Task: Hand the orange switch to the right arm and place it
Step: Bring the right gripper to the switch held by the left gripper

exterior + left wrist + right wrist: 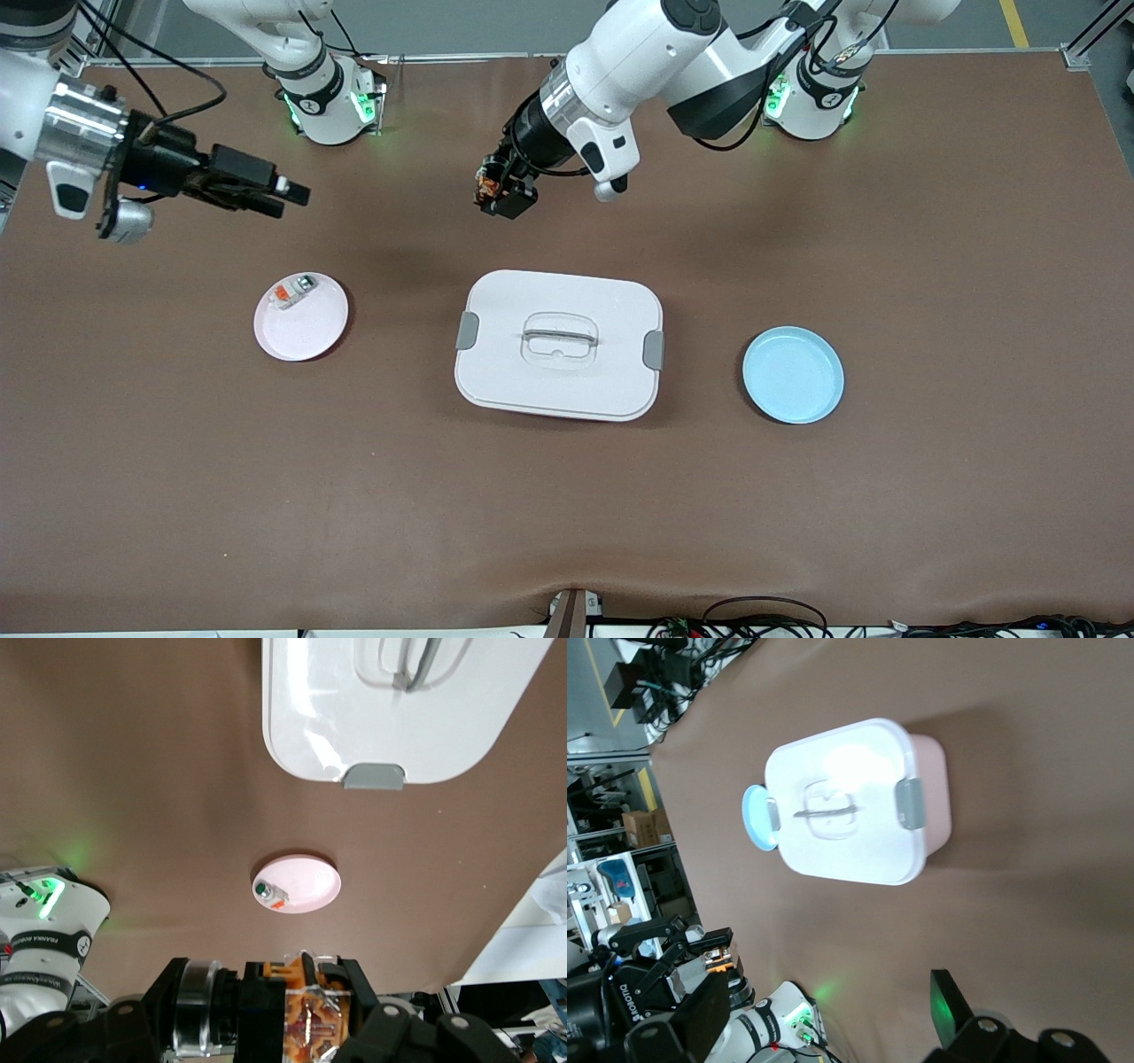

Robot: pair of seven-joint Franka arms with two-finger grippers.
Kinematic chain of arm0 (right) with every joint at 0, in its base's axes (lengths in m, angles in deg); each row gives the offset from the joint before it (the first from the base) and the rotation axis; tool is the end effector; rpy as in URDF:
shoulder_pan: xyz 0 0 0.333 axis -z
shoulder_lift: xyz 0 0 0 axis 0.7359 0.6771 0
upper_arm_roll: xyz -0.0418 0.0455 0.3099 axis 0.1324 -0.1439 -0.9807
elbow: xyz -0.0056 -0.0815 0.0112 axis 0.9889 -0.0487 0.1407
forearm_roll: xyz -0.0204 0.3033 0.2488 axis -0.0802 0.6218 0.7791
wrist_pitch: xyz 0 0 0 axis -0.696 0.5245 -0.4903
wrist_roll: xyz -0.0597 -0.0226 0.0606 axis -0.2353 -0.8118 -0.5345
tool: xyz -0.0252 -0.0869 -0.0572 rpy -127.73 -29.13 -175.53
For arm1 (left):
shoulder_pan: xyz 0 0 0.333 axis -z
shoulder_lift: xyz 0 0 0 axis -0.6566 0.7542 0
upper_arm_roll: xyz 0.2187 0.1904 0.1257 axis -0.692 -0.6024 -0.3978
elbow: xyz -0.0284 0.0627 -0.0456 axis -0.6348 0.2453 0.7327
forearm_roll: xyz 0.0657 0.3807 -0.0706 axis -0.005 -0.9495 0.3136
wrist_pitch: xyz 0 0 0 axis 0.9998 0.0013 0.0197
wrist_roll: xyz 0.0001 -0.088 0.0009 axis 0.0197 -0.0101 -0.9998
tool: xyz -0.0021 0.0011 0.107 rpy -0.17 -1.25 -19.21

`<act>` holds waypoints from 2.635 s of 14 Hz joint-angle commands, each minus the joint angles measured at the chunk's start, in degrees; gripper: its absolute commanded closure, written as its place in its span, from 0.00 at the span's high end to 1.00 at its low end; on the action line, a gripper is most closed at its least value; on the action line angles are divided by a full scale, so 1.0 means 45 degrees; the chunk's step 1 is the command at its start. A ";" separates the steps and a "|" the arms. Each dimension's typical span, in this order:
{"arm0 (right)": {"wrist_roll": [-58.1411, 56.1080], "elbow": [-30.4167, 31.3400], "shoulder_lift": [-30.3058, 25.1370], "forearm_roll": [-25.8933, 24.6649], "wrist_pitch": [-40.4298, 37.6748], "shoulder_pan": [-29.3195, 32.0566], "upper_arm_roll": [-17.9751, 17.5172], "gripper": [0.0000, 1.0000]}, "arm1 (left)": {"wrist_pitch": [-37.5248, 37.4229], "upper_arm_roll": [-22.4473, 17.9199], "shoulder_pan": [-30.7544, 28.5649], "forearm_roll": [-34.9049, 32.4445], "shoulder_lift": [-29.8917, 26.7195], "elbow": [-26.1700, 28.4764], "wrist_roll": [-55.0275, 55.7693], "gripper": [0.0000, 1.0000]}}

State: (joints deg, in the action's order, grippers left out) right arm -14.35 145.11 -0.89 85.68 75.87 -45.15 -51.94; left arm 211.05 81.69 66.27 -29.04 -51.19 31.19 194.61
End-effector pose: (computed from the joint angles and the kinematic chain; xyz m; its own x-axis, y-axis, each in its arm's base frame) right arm 0.4935 0.1006 0.5715 0.9787 -0.1465 -0.1438 -0.2053 -0.6936 -0.6905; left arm 0.4252 -0.5255 0.5330 0.0812 0.7714 -0.6311 0.9961 -0.0416 0.0773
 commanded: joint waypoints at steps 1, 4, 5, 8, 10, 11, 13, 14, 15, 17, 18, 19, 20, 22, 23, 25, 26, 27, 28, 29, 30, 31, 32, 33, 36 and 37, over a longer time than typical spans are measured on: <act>0.0269 0.1007 -0.0926 0.1185 0.1112 -0.0826 0.0129 1.00 | 0.0026 -0.0028 0.0116 -0.0325 0.0159 -0.0371 0.0381 0.37; 0.1361 0.1519 -0.1749 0.1483 0.2324 -0.2055 0.0051 1.00 | 0.0026 -0.0047 0.0116 -0.0325 0.0179 -0.0371 0.0381 0.37; 0.1596 0.1519 -0.1750 0.1464 0.2888 -0.2387 -0.0239 1.00 | 0.0026 -0.0047 0.0097 -0.0325 0.0179 -0.0352 0.0381 0.37; 0.1716 0.1480 -0.1536 0.1328 0.4355 -0.2488 -0.1684 1.00 | 0.0026 -0.0086 0.0038 -0.0383 0.0178 -0.0274 0.0342 0.38; 0.1754 0.1654 -0.1535 0.1210 0.5136 -0.2469 -0.2426 1.00 | 0.0026 -0.0086 0.0019 -0.0442 0.0159 -0.0254 0.0362 0.38; 0.1774 0.1714 -0.1516 0.1210 0.5236 -0.2469 -0.2585 1.00 | 0.0026 -0.0086 0.0019 -0.0442 0.0178 -0.0254 0.0362 0.38; 0.1833 0.2006 -0.1418 0.1210 0.5702 -0.2527 -0.2819 1.00 | 0.0026 -0.0106 0.0019 -0.0462 0.0179 -0.0254 0.0342 0.39; 0.1852 0.2181 -0.1379 0.1210 0.6286 -0.2528 -0.3246 1.00 | 0.0026 -0.0106 0.0019 -0.0442 0.0179 -0.0254 0.0342 0.39; 0.1871 0.2492 -0.1340 0.1210 0.7297 -0.2528 -0.3753 1.00 | 0.0026 -0.0106 0.0019 -0.0462 0.0179 -0.0254 0.0342 0.39; 0.1930 0.2963 -0.0991 0.1210 0.8904 -0.2528 -0.4459 1.00 | 0.0026 -0.0106 0.0038 -0.0462 0.0179 -0.0254 0.0342 0.39; 0.1911 0.2925 -0.0737 0.1210 0.9045 -0.2547 -0.4538 1.00 | 0.0026 -0.0106 0.0057 -0.0462 0.0179 -0.0254 0.0361 0.39; 0.1872 0.2906 -0.0599 0.1229 0.9085 -0.2547 -0.4578 1.00 | 0.0026 -0.0106 0.0038 -0.0462 0.0179 -0.0235 0.0342 0.39; 0.1736 0.2906 -0.0520 0.1229 0.9085 -0.2528 -0.4578 1.00 | 0.0026 -0.0106 0.0038 -0.0462 0.0179 -0.0235 0.0342 0.39; 0.1676 0.2886 -0.0384 0.1229 0.9085 -0.2528 -0.4578 1.00 | 0.0026 -0.0106 0.0057 -0.0462 0.0179 -0.0235 0.0342 0.39; 0.1676 0.2886 -0.0344 0.1229 0.9104 -0.2528 -0.4578 1.00 | 0.0026 -0.0106 0.0058 -0.0462 0.0179 -0.0235 0.0361 0.39; 0.1851 0.2866 -0.0324 0.1229 0.9085 -0.2528 -0.4578 1.00 | 0.0026 -0.0106 0.0058 -0.0462 0.0179 -0.0235 0.0362 0.39; 0.1891 0.2847 -0.0324 0.1229 0.9066 -0.2528 -0.4578 1.00 | 0.0026 -0.0106 0.0077 -0.0442 0.0179 -0.0235 0.0362 0.39; 0.1891 0.2828 -0.0324 0.1249 0.9046 -0.2528 -0.4578 1.00 | 0.0026 -0.0106 0.0077 -0.0442 0.0179 -0.0215 0.0362 0.39; 0.1911 0.2789 -0.0324 0.1268 0.9027 -0.2528 -0.4578 0.91 | 0.0026 -0.0106 0.0077 -0.0442 0.0179 -0.0215 0.0362 0.39; 0.1911 0.2769 -0.0324 0.1288 0.9026 -0.2528 -0.4578 0.74 | 0.0026 -0.0106 0.0077 -0.0442 0.0179 -0.0215 0.0362 0.39; 0.1911 0.2730 -0.0305 0.1288 0.9007 -0.2528 -0.4578 0.51 | 0.0026 -0.0106 0.0077 -0.0462 0.0179 -0.0215 0.0362 0.39; 0.1911 0.2710 -0.0305 0.1307 0.9007 -0.2528 -0.4578 0.28 | 0.0026 -0.0106 0.0077 -0.0462 0.0179 -0.0196 0.0362 0.39; 0.1911 0.2710 -0.0285 0.1327 0.8968 -0.2528 -0.4578 0.00 | 0.0026 -0.0106 0.0097 -0.0462 0.0179 -0.0196 0.0362 0.39; 0.2007 0.2672 -0.0285 0.1346 0.8949 -0.2528 -0.4578 0.00 | 0.0026 -0.0106 0.0097 -0.0462 0.0179 -0.0196 0.0362 0.39; 0.2184 0.2535 -0.0052 0.1347 0.9007 -0.2547 -0.4578 0.00 | 0.0026 -0.0106 0.0097 -0.0462 0.0179 -0.0196 0.0362 0.39; 0.2204 0.2515 -0.0012 0.1347 0.9026 -0.2566 -0.4578 0.00 | 0.0026 -0.0106 0.0097 -0.0462 0.0179 -0.0196 0.0342 0.40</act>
State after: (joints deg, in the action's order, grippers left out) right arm -5.82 156.90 -2.19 91.16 116.17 -56.68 -72.74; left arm 211.03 81.26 66.49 -29.67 -49.91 30.96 194.63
